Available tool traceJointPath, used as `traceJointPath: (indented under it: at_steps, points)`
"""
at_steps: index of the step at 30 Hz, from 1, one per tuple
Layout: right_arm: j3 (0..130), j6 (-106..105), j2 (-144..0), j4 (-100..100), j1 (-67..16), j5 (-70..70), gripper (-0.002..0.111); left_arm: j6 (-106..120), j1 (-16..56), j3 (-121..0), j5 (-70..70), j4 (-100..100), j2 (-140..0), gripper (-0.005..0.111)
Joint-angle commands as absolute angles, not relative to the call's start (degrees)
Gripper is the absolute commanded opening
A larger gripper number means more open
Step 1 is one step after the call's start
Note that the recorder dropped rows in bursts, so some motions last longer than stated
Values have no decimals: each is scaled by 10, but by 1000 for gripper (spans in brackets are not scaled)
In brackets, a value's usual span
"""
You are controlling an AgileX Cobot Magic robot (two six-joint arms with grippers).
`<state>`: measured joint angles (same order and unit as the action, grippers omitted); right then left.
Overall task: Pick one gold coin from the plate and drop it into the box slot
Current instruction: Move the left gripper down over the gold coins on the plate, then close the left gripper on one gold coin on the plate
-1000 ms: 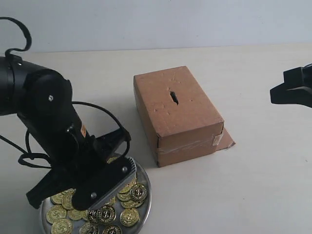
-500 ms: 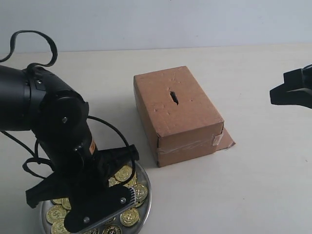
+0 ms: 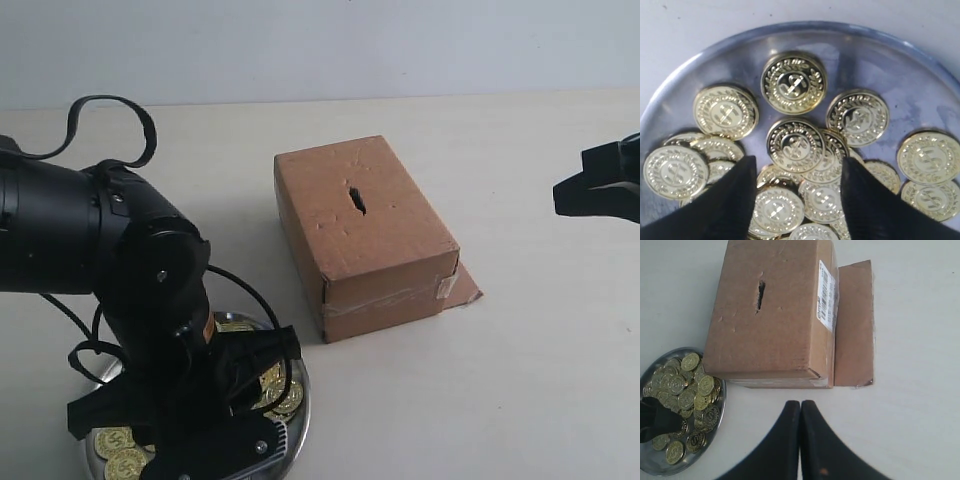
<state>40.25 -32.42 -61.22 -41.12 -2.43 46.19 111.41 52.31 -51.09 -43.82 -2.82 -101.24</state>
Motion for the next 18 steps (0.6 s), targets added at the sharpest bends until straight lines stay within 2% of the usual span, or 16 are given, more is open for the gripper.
traceJointPath:
  at_steps: [1, 18]
  points:
    - [404, -330, -613, -417, -20, 462, 0, 1124, 527, -513, -438, -31, -1024, 51]
    - [404, -331, -613, -417, -20, 462, 0, 1129, 527, -522, -430, -31, -1042, 51]
